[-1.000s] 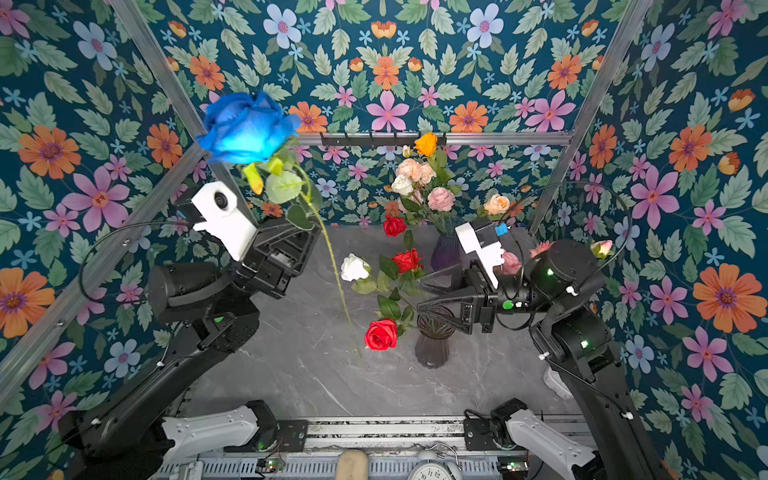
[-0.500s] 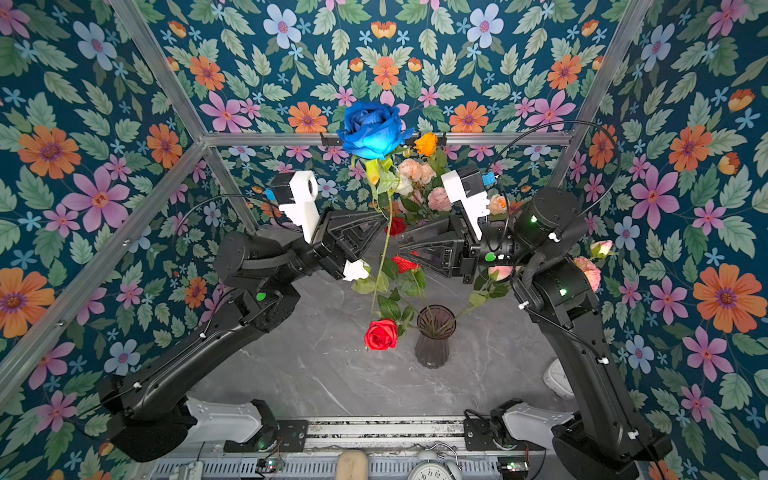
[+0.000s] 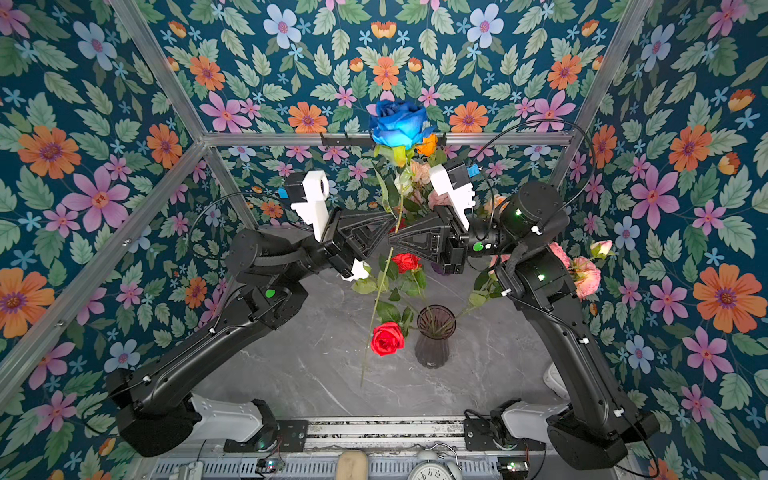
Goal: Arrange the flowers into the vase
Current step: 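Close the right gripper on the blue rose stem while the left gripper opens, then carry the blue rose over the purple vase with the right gripper while the left withdraws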
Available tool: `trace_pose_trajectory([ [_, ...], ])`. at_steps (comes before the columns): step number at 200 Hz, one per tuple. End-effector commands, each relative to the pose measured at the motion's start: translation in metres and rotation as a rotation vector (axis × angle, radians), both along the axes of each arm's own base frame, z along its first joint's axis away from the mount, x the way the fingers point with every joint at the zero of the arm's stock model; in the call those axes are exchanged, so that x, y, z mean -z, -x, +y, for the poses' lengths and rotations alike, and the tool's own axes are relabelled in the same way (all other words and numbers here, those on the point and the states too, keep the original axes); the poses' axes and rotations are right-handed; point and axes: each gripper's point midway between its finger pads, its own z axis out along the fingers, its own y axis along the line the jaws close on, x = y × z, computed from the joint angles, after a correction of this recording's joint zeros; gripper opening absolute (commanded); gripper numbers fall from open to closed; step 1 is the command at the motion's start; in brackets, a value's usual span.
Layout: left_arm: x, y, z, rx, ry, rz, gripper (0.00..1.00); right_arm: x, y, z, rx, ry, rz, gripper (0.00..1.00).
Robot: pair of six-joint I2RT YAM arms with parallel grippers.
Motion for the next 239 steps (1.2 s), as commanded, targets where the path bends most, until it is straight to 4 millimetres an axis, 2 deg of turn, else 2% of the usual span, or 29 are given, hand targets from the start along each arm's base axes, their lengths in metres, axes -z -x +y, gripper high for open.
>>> trace_pose_trajectory([
  [1,-0.005,0.006,0.004,0.013,0.017,-0.021,0.00,-0.003,0.006,-0.002,-0.010,-0.011,-0.035,0.00],
  [4,-0.005,0.006,0.004,0.013,0.014,-0.022,0.00,-0.003,0.006,-0.002,-0.005,-0.010,-0.034,0.00],
  [8,-0.004,0.006,0.003,0.012,0.009,-0.020,0.12,-0.002,0.005,-0.002,0.001,-0.010,-0.030,0.00],
  [18,-0.003,0.004,0.005,-0.009,-0.001,-0.011,0.54,-0.002,0.003,-0.003,0.025,-0.015,-0.034,0.00],
  [25,-0.001,0.000,0.008,-0.048,-0.011,0.004,0.93,-0.002,0.002,-0.003,0.043,-0.018,-0.036,0.00],
  [28,0.000,-0.001,0.011,-0.067,-0.012,0.010,0.99,-0.003,0.001,-0.004,0.053,-0.022,-0.040,0.00],
  [52,0.014,-0.006,0.038,-0.226,-0.044,0.045,1.00,-0.020,-0.004,-0.017,0.221,-0.088,-0.123,0.00],
  [71,0.028,-0.005,0.059,-0.309,-0.065,0.066,1.00,-0.045,-0.006,-0.039,0.432,-0.150,-0.236,0.00],
  [100,0.053,-0.002,0.077,-0.366,-0.120,0.108,1.00,-0.078,-0.004,-0.078,0.709,-0.152,-0.364,0.00],
  [130,0.089,-0.006,0.099,-0.461,-0.159,0.162,1.00,-0.086,-0.004,-0.124,0.991,-0.106,-0.388,0.00],
  [156,0.126,-0.012,0.119,-0.559,-0.189,0.208,1.00,-0.079,0.008,-0.160,1.161,-0.069,-0.412,0.00],
  [174,0.146,-0.013,0.125,-0.584,-0.213,0.228,1.00,-0.066,0.011,-0.173,1.218,-0.022,-0.408,0.00],
  [186,0.155,-0.014,0.127,-0.597,-0.233,0.236,1.00,-0.054,0.011,-0.175,1.226,0.012,-0.399,0.00],
  [218,0.174,-0.021,0.134,-0.654,-0.253,0.261,1.00,-0.013,-0.002,-0.164,1.188,0.077,-0.331,0.00],
  [239,0.179,-0.022,0.136,-0.665,-0.250,0.264,1.00,0.000,-0.006,-0.157,1.154,0.087,-0.285,0.00],
])
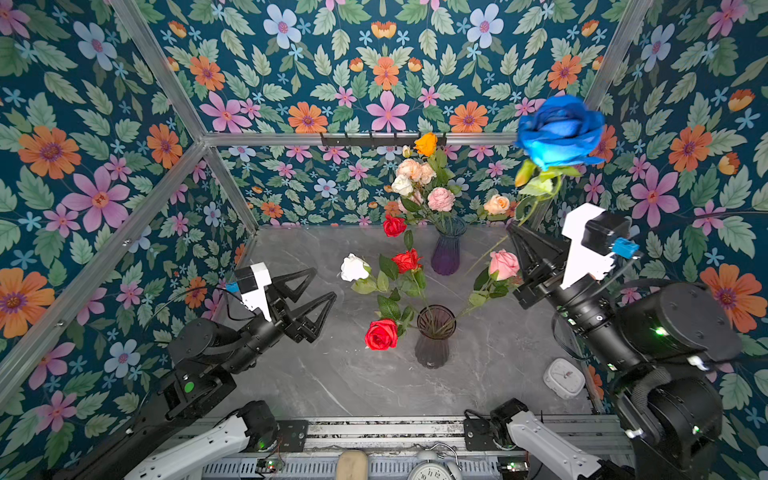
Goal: Arrange the flowers into the vase
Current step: 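Carry the blue rose over the purple vase with the right gripper while the left withdraws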
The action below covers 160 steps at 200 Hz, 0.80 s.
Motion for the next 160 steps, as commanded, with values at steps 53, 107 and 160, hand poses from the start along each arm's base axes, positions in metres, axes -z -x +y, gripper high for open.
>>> trace_pose_trajectory([
  [53,0.008,-0.007,0.008,-0.067,-0.016,0.003,1.00,0.025,-0.004,0.020,-0.107,-0.034,0.143,0.00],
  [107,0.010,-0.007,0.008,-0.064,-0.020,0.006,1.00,0.051,-0.007,0.030,-0.155,-0.044,0.192,0.00],
  [160,0.017,-0.006,0.010,-0.066,-0.021,0.021,1.00,0.108,-0.025,0.040,-0.153,-0.018,0.294,0.00],
])
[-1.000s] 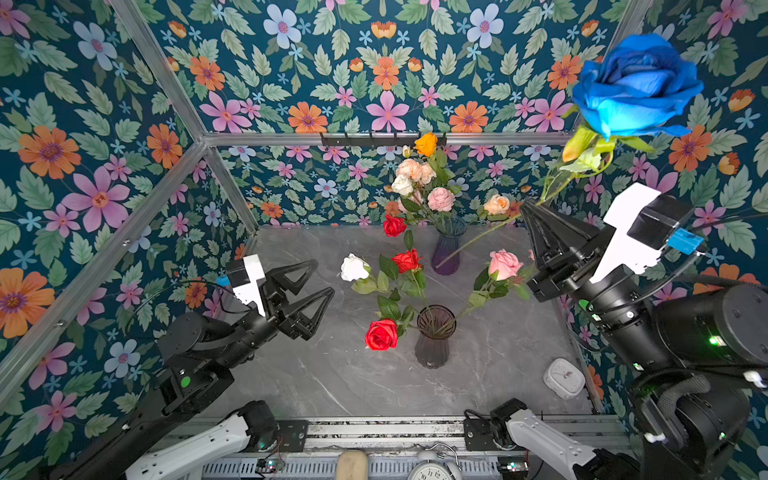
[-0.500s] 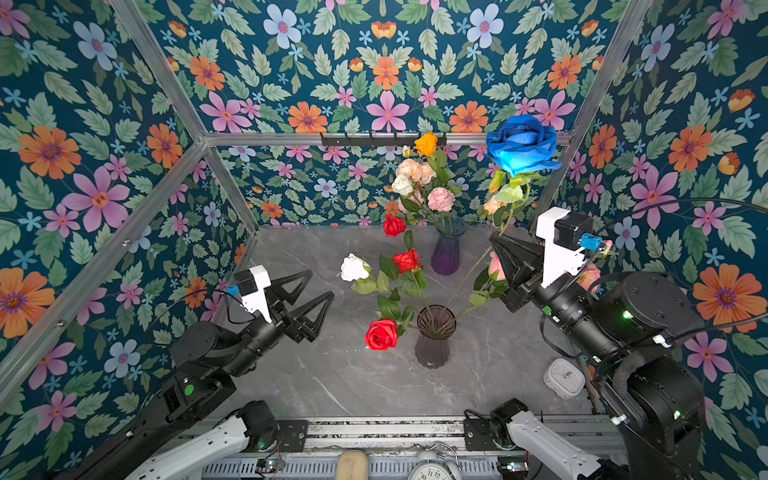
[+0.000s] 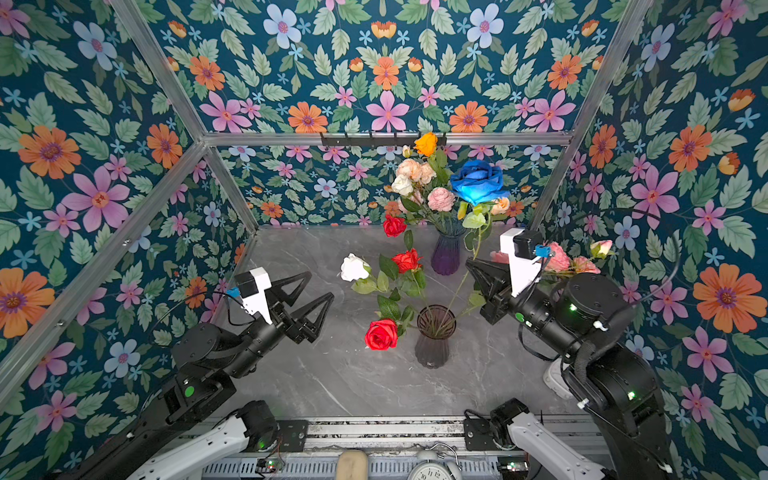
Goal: Arrange the flowers into the vase
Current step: 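Carry the blue rose over the purple vase with the right gripper while the left withdraws, then lower the blue rose stem into the purple vase and open the right gripper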
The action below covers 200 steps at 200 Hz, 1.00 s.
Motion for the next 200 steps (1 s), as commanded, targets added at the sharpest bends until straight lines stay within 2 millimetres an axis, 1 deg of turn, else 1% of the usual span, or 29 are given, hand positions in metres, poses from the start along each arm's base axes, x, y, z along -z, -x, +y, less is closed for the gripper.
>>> trace_pose_trajectory([
  [1,0.002,0.000,0.001,-0.001,0.003,0.006,1.00,0.005,-0.003,0.003,-0.010,-0.020,-0.009,0.00],
  [32,0.005,0.001,0.004,-0.006,0.006,0.012,1.00,0.043,-0.011,0.010,-0.020,-0.009,0.068,0.00],
  [55,0.012,-0.001,0.005,-0.022,-0.003,0.021,1.00,0.074,-0.016,0.016,-0.036,-0.013,0.127,0.00],
  [78,0.026,-0.008,0.009,-0.065,-0.018,0.054,1.00,0.111,-0.021,0.025,-0.063,-0.003,0.200,0.00],
  [80,0.028,-0.009,0.010,-0.073,-0.020,0.059,1.00,0.113,-0.021,0.025,-0.067,-0.002,0.206,0.04],
  [82,0.030,-0.010,0.011,-0.083,-0.022,0.065,1.00,0.115,-0.021,0.026,-0.070,-0.001,0.210,0.11],
  [86,0.033,-0.012,0.013,-0.099,-0.027,0.074,1.00,0.121,-0.020,0.027,-0.077,0.003,0.223,0.28],
  [87,0.034,-0.013,0.014,-0.104,-0.029,0.077,1.00,0.122,-0.020,0.027,-0.077,0.004,0.227,0.30],
  [91,0.038,-0.015,0.016,-0.123,-0.033,0.086,1.00,0.126,-0.019,0.027,-0.079,0.004,0.234,0.50],
  [96,0.044,-0.019,0.020,-0.152,-0.041,0.099,1.00,0.130,-0.019,0.027,-0.077,0.004,0.241,0.66],
  [104,0.053,-0.025,0.028,-0.212,-0.054,0.124,1.00,0.132,-0.015,0.024,-0.073,-0.003,0.238,0.83],
  [105,0.054,-0.026,0.029,-0.223,-0.055,0.128,1.00,0.132,-0.015,0.024,-0.072,-0.003,0.239,0.83],
  [106,0.056,-0.027,0.031,-0.234,-0.057,0.131,1.00,0.132,-0.014,0.024,-0.072,-0.005,0.237,0.85],
  [109,0.059,-0.031,0.035,-0.265,-0.060,0.141,1.00,0.131,-0.012,0.022,-0.070,-0.007,0.235,0.89],
  [114,0.066,-0.036,0.044,-0.323,-0.068,0.161,1.00,0.131,-0.009,0.020,-0.066,-0.009,0.232,0.92],
  [135,0.091,-0.052,0.082,-0.566,-0.102,0.213,1.00,0.130,0.006,0.012,-0.066,-0.006,0.238,0.93],
  [143,0.097,-0.054,0.091,-0.628,-0.115,0.216,1.00,0.130,0.014,0.010,-0.075,-0.011,0.238,0.93],
  [150,0.101,-0.055,0.096,-0.659,-0.127,0.203,1.00,0.134,0.021,0.011,-0.095,-0.012,0.240,0.93],
  [162,0.108,-0.057,0.101,-0.696,-0.137,0.181,1.00,0.141,0.036,0.017,-0.172,-0.018,0.250,0.93],
  [185,0.117,-0.057,0.108,-0.733,-0.096,0.150,1.00,0.155,0.080,0.044,-0.471,-0.029,0.321,0.92],
  [200,0.121,-0.056,0.109,-0.733,-0.070,0.133,1.00,0.159,0.106,0.054,-0.628,-0.073,0.396,0.90],
])
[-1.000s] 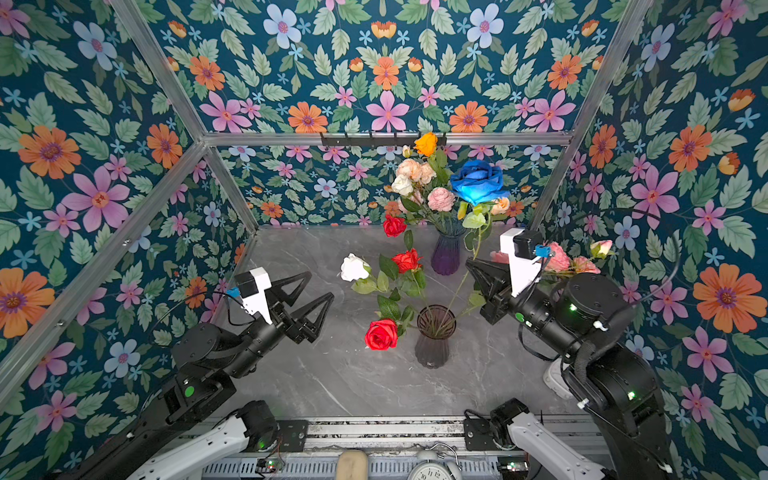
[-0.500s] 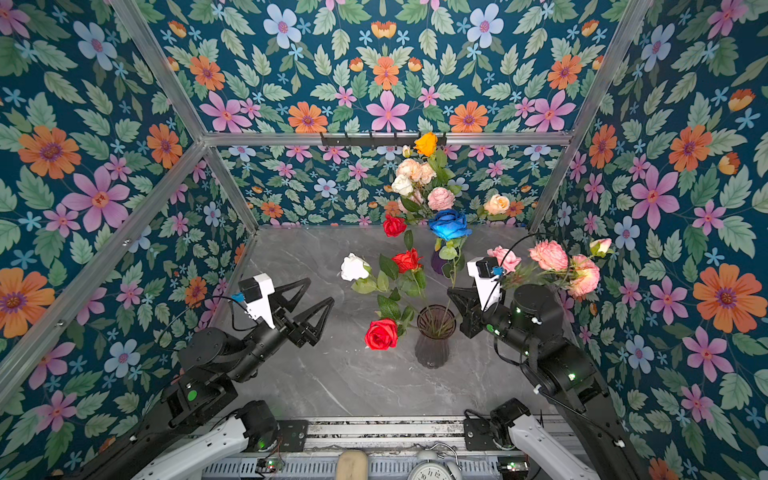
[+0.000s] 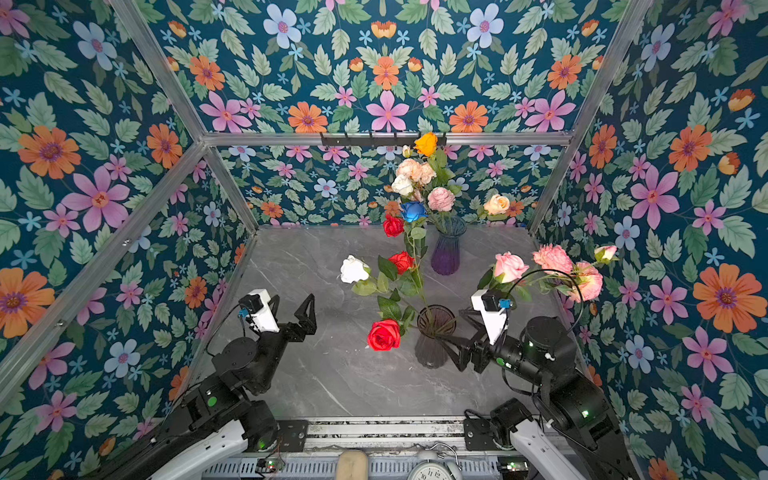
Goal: Arrange the flowers into the vase
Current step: 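Lower the blue rose stem into the purple vase and open the right gripper, then lower the right gripper to the dark red vase base while the left gripper approaches it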
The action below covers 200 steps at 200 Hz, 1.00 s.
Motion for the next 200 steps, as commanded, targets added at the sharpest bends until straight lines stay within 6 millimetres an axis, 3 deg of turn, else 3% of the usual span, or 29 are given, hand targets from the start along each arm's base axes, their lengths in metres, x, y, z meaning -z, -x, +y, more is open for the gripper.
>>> trace_pose_trajectory([
  [1,-0.013,0.000,0.015,-0.079,0.055,-0.081,1.00,0.005,0.053,0.023,-0.318,-0.087,0.123,0.90],
  [24,-0.012,0.001,0.016,-0.078,0.062,-0.086,1.00,0.018,0.065,0.022,-0.338,-0.122,0.222,0.89],
  [43,-0.012,0.000,0.014,-0.073,0.052,-0.083,1.00,0.027,0.060,0.020,-0.282,-0.135,0.309,0.89],
  [83,-0.013,-0.001,0.001,-0.014,0.041,-0.085,1.00,0.082,0.042,0.012,-0.086,-0.168,0.524,0.84],
  [115,-0.018,0.002,-0.033,0.157,0.002,-0.097,0.99,0.119,0.028,-0.005,0.117,-0.170,0.619,0.84],
  [150,-0.017,-0.003,-0.048,0.196,-0.035,-0.054,0.98,0.140,0.004,-0.036,0.445,-0.211,0.739,0.74],
  [170,-0.013,0.001,-0.074,0.321,-0.015,-0.050,0.87,0.154,-0.003,-0.038,0.505,-0.220,0.794,0.59],
  [200,0.011,0.003,-0.112,0.472,0.052,0.031,0.89,0.189,-0.009,-0.028,0.523,-0.327,0.918,0.55],
])
